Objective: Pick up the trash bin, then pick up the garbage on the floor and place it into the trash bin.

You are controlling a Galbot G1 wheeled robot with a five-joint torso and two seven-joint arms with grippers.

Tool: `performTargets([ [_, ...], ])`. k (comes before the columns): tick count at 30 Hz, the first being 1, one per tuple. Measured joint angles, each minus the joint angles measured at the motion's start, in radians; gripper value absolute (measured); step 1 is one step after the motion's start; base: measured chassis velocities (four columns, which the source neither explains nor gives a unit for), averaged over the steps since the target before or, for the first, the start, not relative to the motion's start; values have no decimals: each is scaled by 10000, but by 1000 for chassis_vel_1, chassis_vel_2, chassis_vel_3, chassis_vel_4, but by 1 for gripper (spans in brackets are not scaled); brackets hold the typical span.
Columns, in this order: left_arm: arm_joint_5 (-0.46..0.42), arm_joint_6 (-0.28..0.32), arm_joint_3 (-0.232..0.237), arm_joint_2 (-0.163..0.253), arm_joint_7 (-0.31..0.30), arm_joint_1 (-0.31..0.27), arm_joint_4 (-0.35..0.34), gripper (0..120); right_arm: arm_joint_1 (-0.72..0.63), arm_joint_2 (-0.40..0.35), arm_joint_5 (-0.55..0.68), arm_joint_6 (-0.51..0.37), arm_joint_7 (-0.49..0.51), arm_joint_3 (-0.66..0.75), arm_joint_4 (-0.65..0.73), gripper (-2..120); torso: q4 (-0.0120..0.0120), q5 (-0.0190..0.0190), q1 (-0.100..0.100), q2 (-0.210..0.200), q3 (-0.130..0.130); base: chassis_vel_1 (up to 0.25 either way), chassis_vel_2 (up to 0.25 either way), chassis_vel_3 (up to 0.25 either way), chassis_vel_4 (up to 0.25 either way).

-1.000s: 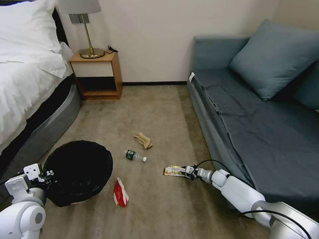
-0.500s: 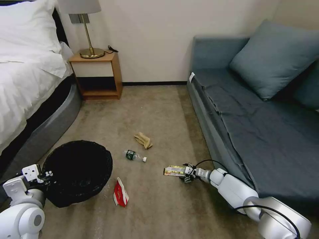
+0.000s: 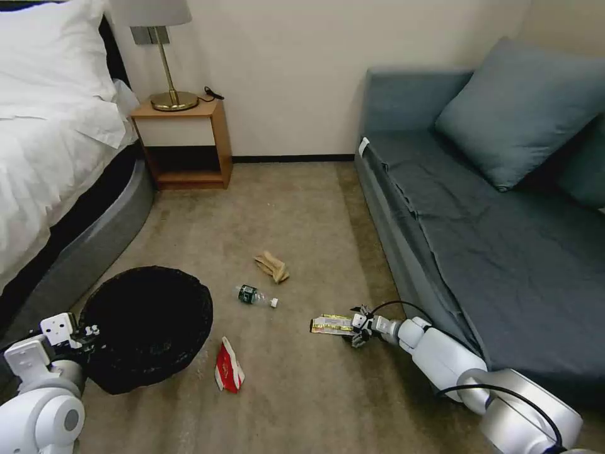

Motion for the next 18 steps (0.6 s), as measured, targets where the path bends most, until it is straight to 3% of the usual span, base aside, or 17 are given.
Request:
performTargets([
  [8,4,-51,-18,24,27,38,-23,4,4,141,31,-84,-125,83,-241,69,-3,-5,-1,3,-2,0,0,0,0],
  [11,3,-95,-88,41,79,91,-66,4,-12,211,35,-123,-180,113,-384,52,-1,0,-1,4,-3,0,0,0,0],
  [13,3,-106,-103,43,91,102,-68,4,-17,220,35,-129,-196,121,-413,49,-1,0,-1,4,-3,0,0,0,0],
  [16,2,-159,-127,49,132,148,-78,4,-33,262,0,-168,-243,156,-546,35,-1,0,-1,4,-3,0,0,0,0],
  [18,2,-167,-127,50,137,152,-83,4,-34,277,-21,-172,-243,173,-573,33,0,0,-1,4,-3,0,0,0,0],
])
